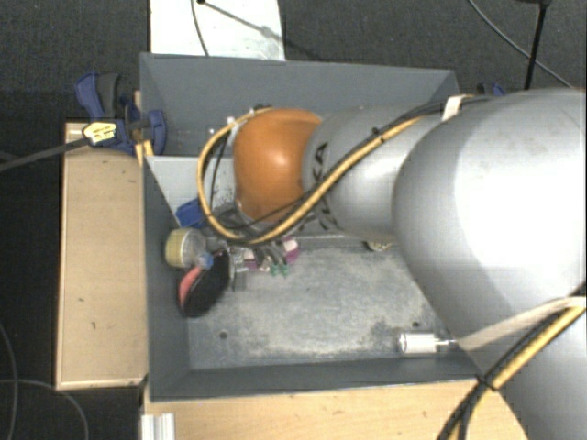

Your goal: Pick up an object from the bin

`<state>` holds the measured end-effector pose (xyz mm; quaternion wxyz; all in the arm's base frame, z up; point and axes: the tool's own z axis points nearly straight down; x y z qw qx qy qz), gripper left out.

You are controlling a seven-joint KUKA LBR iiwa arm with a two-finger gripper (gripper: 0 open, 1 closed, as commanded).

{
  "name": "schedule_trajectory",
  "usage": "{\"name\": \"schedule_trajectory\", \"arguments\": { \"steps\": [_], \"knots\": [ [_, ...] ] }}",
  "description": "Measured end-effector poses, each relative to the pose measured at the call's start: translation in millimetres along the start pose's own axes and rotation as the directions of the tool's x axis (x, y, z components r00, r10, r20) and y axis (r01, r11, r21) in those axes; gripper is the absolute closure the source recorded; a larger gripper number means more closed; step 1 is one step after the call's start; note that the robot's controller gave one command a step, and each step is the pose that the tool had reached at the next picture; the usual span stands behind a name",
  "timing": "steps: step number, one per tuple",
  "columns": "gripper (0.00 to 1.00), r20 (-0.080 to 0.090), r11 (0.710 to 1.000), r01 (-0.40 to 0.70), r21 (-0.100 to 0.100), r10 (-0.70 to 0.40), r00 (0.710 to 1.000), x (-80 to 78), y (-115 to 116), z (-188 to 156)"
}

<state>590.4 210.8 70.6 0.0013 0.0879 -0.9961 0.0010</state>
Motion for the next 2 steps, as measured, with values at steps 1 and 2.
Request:
{"name": "schedule_trajectory", "arguments": {
  "steps": [1, 2],
  "knots": [
    [1.0, 0.011, 1.0, -0.005, -0.004, 0.005, 1.0, -2.0, 0, -67],
    [1.0, 0.011, 1.0, -0.007, -0.003, 0.008, 1.0, -3.8, 0, -117]
  ]
}}
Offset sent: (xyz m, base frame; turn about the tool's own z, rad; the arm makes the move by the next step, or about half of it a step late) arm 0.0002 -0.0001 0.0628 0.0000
